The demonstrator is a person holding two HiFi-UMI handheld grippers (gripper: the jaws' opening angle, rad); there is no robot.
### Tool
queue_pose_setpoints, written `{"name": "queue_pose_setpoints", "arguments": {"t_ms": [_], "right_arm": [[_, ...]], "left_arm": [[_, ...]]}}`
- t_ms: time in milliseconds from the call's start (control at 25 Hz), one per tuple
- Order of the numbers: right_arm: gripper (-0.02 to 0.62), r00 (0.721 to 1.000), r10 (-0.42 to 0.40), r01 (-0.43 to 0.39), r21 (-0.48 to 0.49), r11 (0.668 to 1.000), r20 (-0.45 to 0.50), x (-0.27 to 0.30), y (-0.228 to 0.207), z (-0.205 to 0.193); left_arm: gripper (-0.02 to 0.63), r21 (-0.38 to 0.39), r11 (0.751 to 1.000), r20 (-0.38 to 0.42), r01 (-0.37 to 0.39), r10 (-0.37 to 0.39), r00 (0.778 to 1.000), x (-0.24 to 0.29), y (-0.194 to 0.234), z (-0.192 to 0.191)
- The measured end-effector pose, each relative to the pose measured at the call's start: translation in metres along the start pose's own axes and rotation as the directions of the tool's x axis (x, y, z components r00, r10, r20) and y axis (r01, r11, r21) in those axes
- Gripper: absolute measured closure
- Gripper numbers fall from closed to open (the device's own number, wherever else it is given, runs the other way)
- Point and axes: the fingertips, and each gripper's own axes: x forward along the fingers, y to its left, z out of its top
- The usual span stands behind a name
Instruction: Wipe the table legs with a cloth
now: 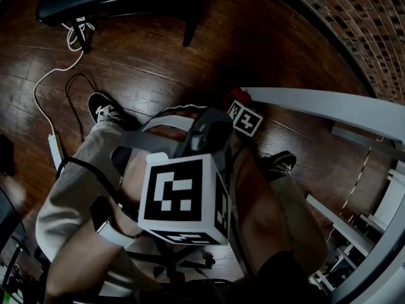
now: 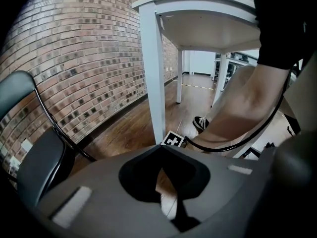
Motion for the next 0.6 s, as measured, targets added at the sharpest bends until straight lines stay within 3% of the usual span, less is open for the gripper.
{"name": "queue_pose_setpoints", "arguments": {"t_ms": [120,240,480,600], "right_arm": [[0.489,0.999,-0.045,0.036,0.257,0.966,0.028,0.002,-0.011,0.007],[0.489,0.995,-0.07,0.035,0.398,0.917,0.072,-0.002,-0.016,0.015],[0.489,0.981,-0.078,-0.018,0.485,0.874,0.176,-0.034,-0.01,0.047],[0.489,0.973,-0.068,-0.051,0.492,0.869,0.22,-0.059,-0.006,0.064]], "left_arm": [[0.604,-0.001,1.0,0.007,-0.005,0.005,1.0,-0.002,0.002,0.003],[0.604,0.008,1.0,0.017,-0.009,0.009,1.0,-0.003,0.003,0.005],[0.604,0.021,0.999,0.043,-0.029,0.028,0.999,-0.007,0.007,0.009],[0.604,0.038,0.999,0.061,-0.038,0.036,0.998,-0.008,0.006,0.013]]}}
